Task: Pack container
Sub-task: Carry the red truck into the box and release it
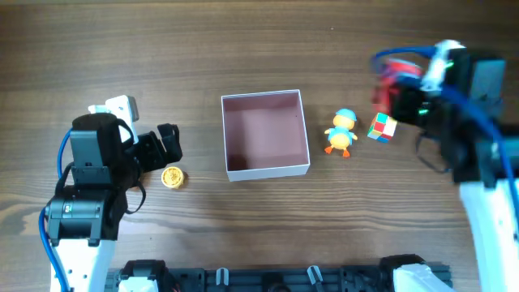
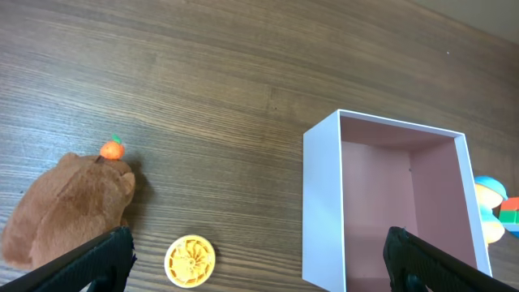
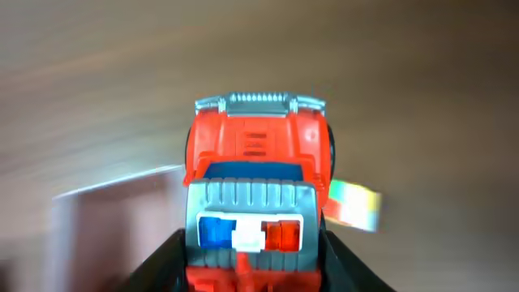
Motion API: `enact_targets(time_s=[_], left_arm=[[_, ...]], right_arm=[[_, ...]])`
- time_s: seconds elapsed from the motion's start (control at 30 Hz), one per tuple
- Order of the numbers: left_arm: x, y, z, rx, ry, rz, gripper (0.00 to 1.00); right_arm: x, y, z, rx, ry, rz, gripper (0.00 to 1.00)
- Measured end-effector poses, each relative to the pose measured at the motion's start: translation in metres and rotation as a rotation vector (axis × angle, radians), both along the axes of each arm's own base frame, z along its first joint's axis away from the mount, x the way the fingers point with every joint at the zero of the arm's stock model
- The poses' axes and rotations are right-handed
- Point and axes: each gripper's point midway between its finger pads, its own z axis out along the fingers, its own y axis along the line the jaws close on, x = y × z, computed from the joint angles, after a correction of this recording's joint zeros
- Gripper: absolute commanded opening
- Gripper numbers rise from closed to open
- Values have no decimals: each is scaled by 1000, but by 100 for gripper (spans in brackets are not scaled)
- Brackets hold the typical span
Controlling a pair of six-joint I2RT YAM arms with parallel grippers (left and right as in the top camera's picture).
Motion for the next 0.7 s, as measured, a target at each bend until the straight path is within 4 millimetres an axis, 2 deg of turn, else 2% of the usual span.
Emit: enact_targets(time_s=[0.03,0.07,0.13,0.17,0.23,0.27,0.4,0.5,0.57,0.67,0.7], left_arm=[[0,0,0,0,0,0,100],[0,0,0,0,0,0,100],[0,0,0,0,0,0,100],[0,0,0,0,0,0,100],[0,0,0,0,1,0,100],[0,0,0,0,1,0,100],[-1,0,-1,0,7,-1,100],[-2,0,-2,-2,13,-2,100],[-2,0,-2,-2,13,-2,100],[-2,0,-2,-2,13,-2,100],[-2,0,-2,-2,13,-2,100]], right_arm=[[-1,29,10,11,-42,81,4],[-1,45,12,17,-54,116,4],[0,87,6,22,-54,208,4],[2,113,-9,11,-19,255,4],[12,146,-48,-14,74,288,4],[20,161,-79,-34,141,295,4],[35,174,-162,-76,332,240,4],[42,173,-204,-86,419,205,4],[42,170,-222,-93,463,183,5],[42,168,-238,-100,501,168,18],[42,168,-239,-100,502,168,43]])
